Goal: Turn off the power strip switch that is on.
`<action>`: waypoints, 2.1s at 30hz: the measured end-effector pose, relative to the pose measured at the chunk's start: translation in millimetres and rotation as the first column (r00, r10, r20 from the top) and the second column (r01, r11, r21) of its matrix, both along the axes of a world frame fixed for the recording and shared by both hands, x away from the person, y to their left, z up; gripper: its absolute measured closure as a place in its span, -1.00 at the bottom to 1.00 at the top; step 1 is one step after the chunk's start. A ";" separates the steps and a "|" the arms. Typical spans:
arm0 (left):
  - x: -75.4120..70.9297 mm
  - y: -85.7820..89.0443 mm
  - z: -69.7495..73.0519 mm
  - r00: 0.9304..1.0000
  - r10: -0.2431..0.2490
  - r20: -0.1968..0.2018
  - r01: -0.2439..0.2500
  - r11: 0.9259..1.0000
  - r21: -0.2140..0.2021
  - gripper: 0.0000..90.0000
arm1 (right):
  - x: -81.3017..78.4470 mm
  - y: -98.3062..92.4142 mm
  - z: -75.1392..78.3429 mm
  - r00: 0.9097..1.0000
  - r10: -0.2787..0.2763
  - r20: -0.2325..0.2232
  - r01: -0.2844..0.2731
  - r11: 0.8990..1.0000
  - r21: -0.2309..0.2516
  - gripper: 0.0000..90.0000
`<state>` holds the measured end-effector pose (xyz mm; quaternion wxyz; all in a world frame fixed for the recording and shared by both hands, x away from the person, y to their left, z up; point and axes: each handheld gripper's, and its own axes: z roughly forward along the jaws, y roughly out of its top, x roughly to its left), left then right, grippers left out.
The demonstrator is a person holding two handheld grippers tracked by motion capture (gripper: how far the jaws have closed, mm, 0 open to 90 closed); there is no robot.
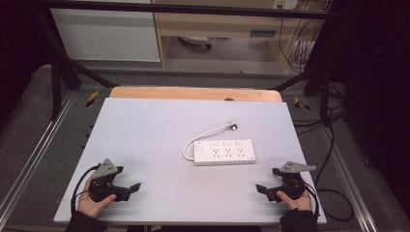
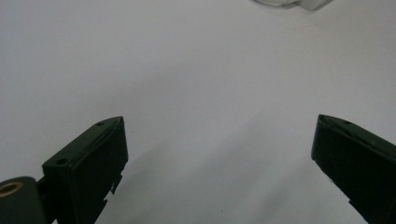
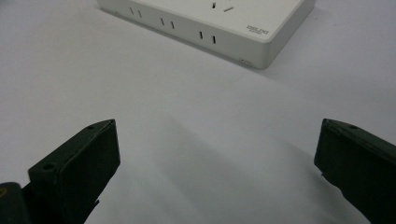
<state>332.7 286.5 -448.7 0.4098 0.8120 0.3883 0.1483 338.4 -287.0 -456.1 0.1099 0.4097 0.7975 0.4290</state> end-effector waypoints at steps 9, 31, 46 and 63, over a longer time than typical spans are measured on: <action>-0.5 0.4 0.0 1.000 0.001 -0.002 -0.001 1.000 0.005 -0.91 | -0.7 1.6 0.2 1.000 0.001 -0.001 -0.001 1.000 0.001 -0.98; -0.9 -0.7 -0.2 1.000 0.004 -0.002 -0.004 1.000 0.013 -0.91 | 0.3 11.5 2.4 1.000 0.008 0.001 -0.008 1.000 -0.007 -0.97; -0.7 -0.3 0.0 1.000 0.012 0.003 -0.012 1.000 0.006 -0.90 | 2.2 20.1 4.4 1.000 0.021 0.003 -0.021 1.000 -0.017 -0.98; -0.6 0.3 -0.2 1.000 0.016 0.005 -0.016 1.000 0.007 -0.90 | 4.4 24.5 7.1 1.000 0.025 0.010 -0.024 1.000 -0.017 -0.98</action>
